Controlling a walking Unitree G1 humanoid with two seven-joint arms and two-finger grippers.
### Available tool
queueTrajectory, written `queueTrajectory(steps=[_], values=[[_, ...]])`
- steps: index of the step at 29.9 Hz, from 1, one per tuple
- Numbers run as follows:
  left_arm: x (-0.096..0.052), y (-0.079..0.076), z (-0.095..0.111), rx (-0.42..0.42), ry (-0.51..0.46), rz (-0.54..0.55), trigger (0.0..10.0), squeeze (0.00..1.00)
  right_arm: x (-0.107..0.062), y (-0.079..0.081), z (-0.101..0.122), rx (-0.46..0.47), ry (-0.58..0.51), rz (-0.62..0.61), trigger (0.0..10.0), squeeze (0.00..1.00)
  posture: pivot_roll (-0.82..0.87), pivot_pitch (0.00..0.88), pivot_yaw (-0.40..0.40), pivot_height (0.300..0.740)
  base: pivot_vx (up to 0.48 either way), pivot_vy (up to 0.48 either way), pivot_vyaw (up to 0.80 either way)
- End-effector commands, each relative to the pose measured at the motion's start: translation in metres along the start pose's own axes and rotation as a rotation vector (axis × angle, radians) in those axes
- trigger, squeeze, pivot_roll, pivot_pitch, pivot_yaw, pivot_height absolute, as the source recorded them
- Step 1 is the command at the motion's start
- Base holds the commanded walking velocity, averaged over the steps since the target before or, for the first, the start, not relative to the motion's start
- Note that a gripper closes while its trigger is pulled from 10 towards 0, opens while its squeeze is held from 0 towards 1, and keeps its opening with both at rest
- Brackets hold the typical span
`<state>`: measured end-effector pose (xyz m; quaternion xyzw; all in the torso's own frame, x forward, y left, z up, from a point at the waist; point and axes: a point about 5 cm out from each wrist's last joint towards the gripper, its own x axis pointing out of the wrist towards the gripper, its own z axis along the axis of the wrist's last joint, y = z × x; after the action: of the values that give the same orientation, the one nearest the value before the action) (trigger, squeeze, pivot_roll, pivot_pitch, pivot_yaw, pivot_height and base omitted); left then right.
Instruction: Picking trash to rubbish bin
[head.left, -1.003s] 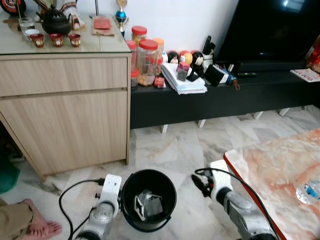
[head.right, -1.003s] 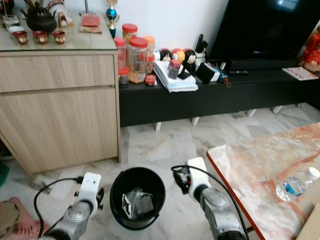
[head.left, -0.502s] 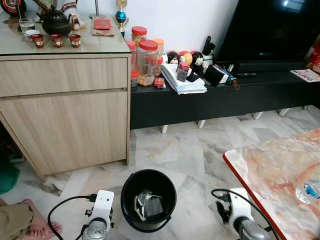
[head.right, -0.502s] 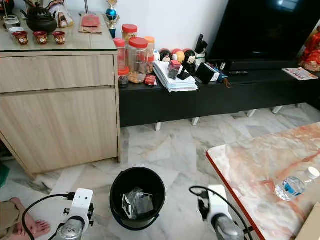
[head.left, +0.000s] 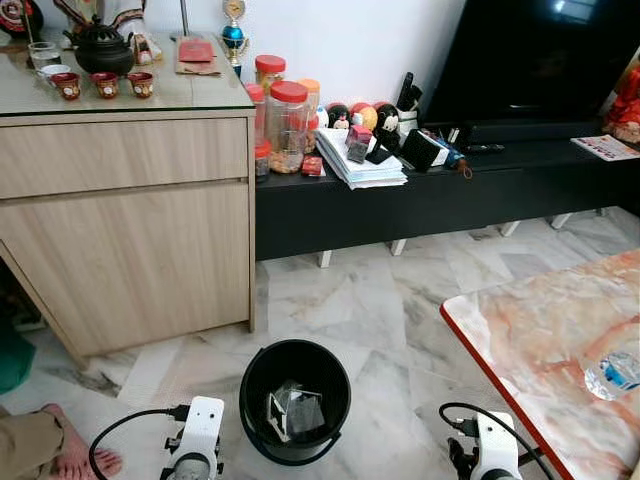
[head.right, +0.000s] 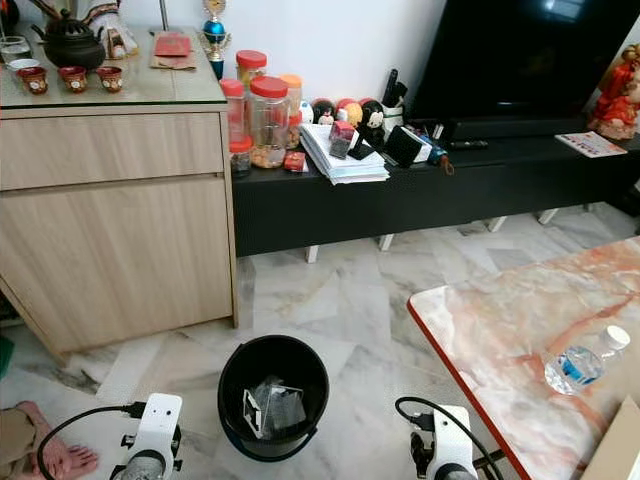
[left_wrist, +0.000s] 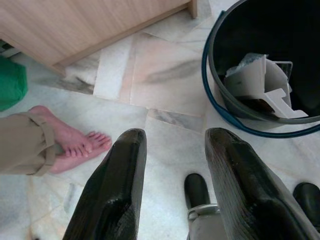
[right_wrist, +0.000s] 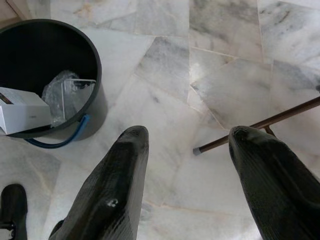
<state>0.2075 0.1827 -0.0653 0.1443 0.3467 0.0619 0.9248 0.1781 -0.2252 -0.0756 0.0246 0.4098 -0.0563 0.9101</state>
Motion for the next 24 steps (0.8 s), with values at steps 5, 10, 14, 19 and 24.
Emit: queueTrajectory(steps=[5, 10, 14, 19, 24], values=[[-0.002, -0.003, -0.004, 0.004, 0.006, -0.003, 10.0, 0.00, -0.002, -0.006, -0.005, 0.046, 0.008, -0.031, 10.0, 0.00, 0.08, 0.000, -0.143, 0.740, 0.000, 0.000, 0.00], [-0.002, -0.003, -0.003, 0.004, 0.001, -0.004, 10.0, 0.00, -0.002, -0.006, -0.007, 0.060, 0.009, -0.030, 10.0, 0.00, 0.08, 0.000, -0.143, 0.740, 0.000, 0.000, 0.00], [-0.001, -0.003, -0.002, 0.006, 0.001, -0.008, 10.0, 0.00, -0.003, -0.006, -0.009, 0.062, 0.016, -0.028, 10.0, 0.00, 0.08, 0.000, -0.139, 0.740, 0.000, 0.000, 0.00], [-0.001, -0.002, -0.001, 0.009, -0.002, -0.010, 10.0, 0.00, -0.004, -0.007, -0.010, 0.071, 0.013, -0.034, 10.0, 0.00, 0.08, 0.000, -0.137, 0.740, 0.000, 0.000, 0.00], [0.000, -0.002, 0.002, 0.018, -0.018, -0.014, 10.0, 0.00, -0.004, -0.009, -0.010, 0.090, 0.004, -0.047, 10.0, 0.00, 0.08, 0.000, -0.137, 0.740, 0.000, 0.000, 0.00]])
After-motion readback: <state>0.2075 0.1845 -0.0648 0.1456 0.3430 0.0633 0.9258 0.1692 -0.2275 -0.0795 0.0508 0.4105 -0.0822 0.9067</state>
